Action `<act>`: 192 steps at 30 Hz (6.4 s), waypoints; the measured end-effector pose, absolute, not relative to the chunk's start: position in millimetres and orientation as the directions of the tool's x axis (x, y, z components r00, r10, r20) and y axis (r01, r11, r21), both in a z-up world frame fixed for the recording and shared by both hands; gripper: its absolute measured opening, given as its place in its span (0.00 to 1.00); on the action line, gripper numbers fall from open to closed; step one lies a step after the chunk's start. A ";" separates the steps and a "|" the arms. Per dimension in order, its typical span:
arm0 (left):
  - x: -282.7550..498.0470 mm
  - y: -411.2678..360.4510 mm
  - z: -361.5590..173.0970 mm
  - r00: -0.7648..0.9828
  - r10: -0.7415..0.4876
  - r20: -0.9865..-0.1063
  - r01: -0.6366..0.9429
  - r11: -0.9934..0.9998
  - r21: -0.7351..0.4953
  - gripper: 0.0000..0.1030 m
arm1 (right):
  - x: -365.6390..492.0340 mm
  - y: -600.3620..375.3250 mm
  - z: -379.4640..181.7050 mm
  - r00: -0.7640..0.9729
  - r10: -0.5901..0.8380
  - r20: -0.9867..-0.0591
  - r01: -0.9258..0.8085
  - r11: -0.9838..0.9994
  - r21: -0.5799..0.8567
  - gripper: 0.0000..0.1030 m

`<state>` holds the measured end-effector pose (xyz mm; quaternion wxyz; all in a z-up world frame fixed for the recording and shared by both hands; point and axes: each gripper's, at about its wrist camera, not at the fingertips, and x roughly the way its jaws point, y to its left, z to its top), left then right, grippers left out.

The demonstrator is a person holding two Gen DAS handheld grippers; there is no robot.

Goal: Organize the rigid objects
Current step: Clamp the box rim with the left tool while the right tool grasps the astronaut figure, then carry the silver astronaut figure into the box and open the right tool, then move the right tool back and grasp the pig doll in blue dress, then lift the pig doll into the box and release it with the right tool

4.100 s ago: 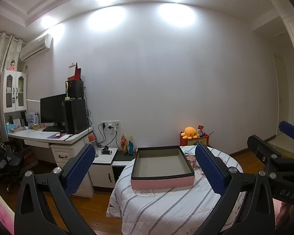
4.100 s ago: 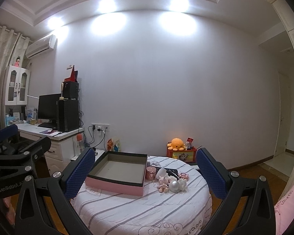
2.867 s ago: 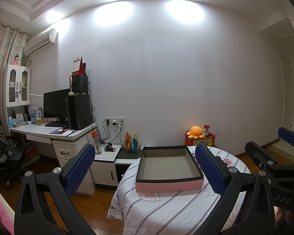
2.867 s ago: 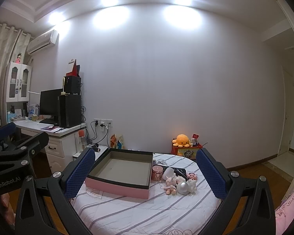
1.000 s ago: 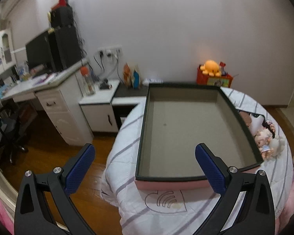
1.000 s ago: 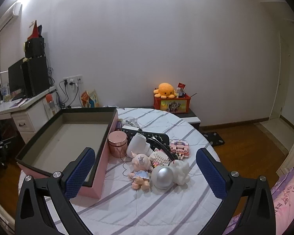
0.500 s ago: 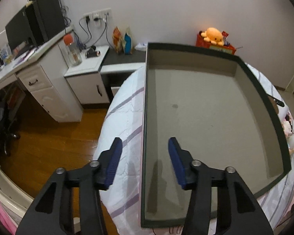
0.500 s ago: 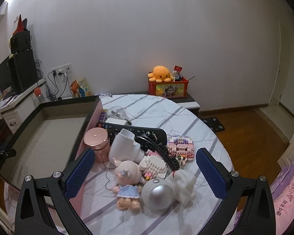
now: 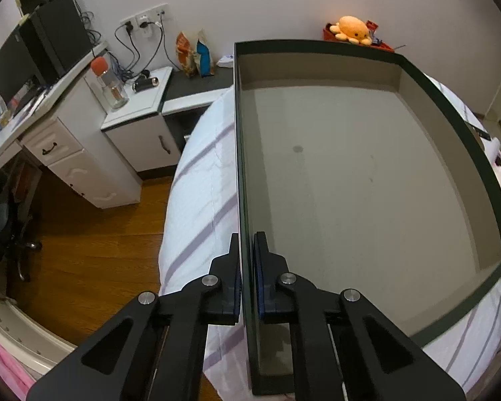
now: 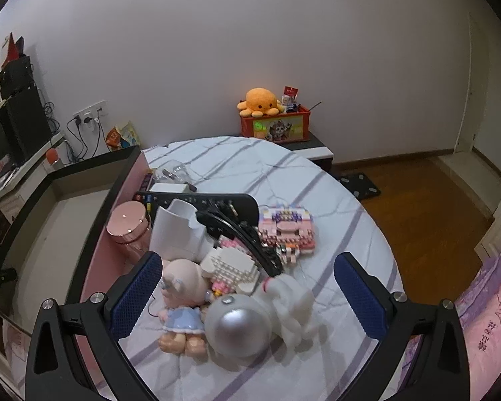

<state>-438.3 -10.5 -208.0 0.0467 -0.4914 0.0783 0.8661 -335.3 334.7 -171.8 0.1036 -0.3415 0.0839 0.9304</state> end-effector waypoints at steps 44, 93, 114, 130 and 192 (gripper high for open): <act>-373.9 -35.8 -206.0 -0.514 0.106 -0.851 -0.156 -0.987 -0.029 0.14 | -322.0 333.3 -185.7 -0.705 0.067 -0.706 -0.173 -0.982 0.080 0.71; -364.8 -32.9 -192.6 -0.559 0.099 -0.823 -0.160 -0.987 -0.010 0.12 | -334.3 190.7 -135.7 -0.754 -0.158 -0.637 0.148 -0.987 0.069 0.72; -363.0 -19.0 -189.5 -0.556 -0.011 -0.831 -0.114 -0.990 0.089 0.12 | -315.5 331.6 -187.4 -0.688 0.022 -0.725 -0.127 -0.988 0.091 0.75; -361.3 -16.1 -188.2 -0.553 -0.026 -0.833 -0.105 -0.989 0.100 0.12 | -339.0 302.0 -201.3 -0.645 -0.087 -0.759 -0.042 -0.988 0.150 0.75; -358.9 -21.8 -188.8 -0.556 0.023 -0.831 -0.129 -0.990 0.059 0.12 | -335.2 277.9 -173.2 -0.702 -0.046 -0.711 -0.007 -0.997 0.071 0.31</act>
